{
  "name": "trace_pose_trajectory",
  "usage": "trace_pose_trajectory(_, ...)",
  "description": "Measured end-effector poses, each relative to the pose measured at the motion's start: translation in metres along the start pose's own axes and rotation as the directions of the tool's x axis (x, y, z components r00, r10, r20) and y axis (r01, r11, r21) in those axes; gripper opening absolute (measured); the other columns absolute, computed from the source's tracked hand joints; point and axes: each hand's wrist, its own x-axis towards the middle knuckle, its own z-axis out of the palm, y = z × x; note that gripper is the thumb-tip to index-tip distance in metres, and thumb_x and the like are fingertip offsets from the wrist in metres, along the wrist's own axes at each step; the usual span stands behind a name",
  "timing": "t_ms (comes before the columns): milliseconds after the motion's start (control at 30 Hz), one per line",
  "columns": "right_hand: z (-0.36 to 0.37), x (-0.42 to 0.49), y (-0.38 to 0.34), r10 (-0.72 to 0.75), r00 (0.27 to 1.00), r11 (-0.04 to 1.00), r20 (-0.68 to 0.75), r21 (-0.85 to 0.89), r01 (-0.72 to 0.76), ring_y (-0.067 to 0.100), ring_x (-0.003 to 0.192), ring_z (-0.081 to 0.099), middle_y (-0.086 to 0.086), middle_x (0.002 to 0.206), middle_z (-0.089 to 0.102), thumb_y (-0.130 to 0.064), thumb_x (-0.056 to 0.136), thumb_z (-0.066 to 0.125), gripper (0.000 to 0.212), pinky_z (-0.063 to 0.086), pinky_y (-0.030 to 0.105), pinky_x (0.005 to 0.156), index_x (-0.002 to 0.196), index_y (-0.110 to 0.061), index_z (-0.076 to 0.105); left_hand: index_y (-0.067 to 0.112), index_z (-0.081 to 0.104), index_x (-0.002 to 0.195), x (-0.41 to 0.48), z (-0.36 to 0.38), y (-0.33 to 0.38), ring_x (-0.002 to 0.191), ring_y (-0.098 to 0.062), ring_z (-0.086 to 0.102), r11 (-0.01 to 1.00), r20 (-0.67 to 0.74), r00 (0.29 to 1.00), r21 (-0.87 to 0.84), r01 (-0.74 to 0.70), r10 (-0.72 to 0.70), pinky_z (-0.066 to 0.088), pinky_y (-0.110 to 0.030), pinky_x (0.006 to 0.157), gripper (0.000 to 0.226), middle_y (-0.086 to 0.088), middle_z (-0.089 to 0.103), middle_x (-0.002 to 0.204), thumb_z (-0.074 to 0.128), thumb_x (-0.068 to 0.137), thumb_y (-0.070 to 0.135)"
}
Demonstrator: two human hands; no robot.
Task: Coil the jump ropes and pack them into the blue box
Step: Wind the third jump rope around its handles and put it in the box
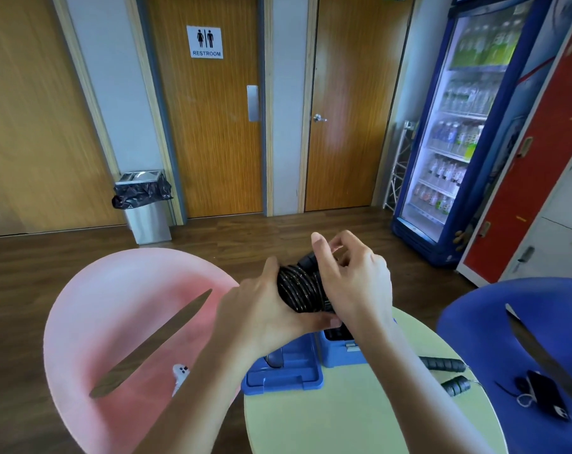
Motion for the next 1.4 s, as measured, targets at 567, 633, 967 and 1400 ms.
trace_pose_trajectory(567, -0.035, 0.018, 0.069, 0.373, 0.909, 0.895, 0.185, 0.186, -0.405, 0.009, 0.052, 0.048, -0.006, 0.054, 0.05, -0.05, 0.083, 0.063, 0.045, 0.037, 0.024, 0.051, 0.057, -0.014, 0.052, 0.042, 0.032, 0.129, 0.02, 0.013, 0.044, 0.099, -0.012, 0.062, 0.973, 0.199, 0.953, -0.033, -0.227, 0.229, 0.049, -0.03, 0.081, 0.097, 0.014, 0.064, 0.102, 0.067, 0.048, 0.083)
trace_pose_trajectory(633, -0.046, 0.021, 0.081, 0.415, 0.899, 0.866, 0.138, 0.244, -0.437, 0.012, 0.054, 0.05, -0.004, 0.057, 0.053, -0.048, 0.085, 0.062, 0.043, 0.044, 0.026, 0.053, 0.063, -0.011, 0.056, 0.04, 0.049, 0.118, 0.026, 0.021, 0.047, 0.09, 0.005, 0.06, 0.94, 0.089, 0.979, -0.307, -0.15, 0.185, 0.047, -0.018, 0.073, 0.07, 0.017, 0.062, 0.096, 0.06, 0.062, 0.08)
trace_pose_trajectory(967, -0.081, 0.034, 0.13, 0.447, 0.89, 0.738, 0.087, 0.526, -0.422, 0.011, 0.047, 0.037, 0.0, 0.057, 0.039, -0.031, 0.091, 0.057, 0.042, 0.036, 0.02, 0.04, 0.073, 0.005, 0.043, 0.011, 0.049, 0.077, 0.036, 0.095, 0.111, 0.033, -0.028, 0.05, 0.332, 0.125, 0.963, -0.922, 0.201, -0.238, 0.034, -0.022, 0.034, 0.03, -0.017, 0.061, 0.056, 0.055, 0.095, 0.034)
trace_pose_trajectory(1400, -0.108, 0.099, 0.197, 0.318, 0.796, 0.605, 0.515, 0.537, -0.588, 0.019, 0.064, 0.051, 0.006, 0.078, 0.053, -0.03, 0.094, 0.055, 0.022, 0.043, 0.029, 0.056, 0.088, -0.009, 0.056, 0.009, 0.053, 0.089, 0.058, 0.135, 0.147, 0.037, -0.03, 0.054, 0.293, 0.098, 0.981, -0.945, 0.144, -0.166, 0.042, -0.026, 0.035, 0.023, -0.017, 0.062, 0.063, 0.058, 0.083, 0.03)
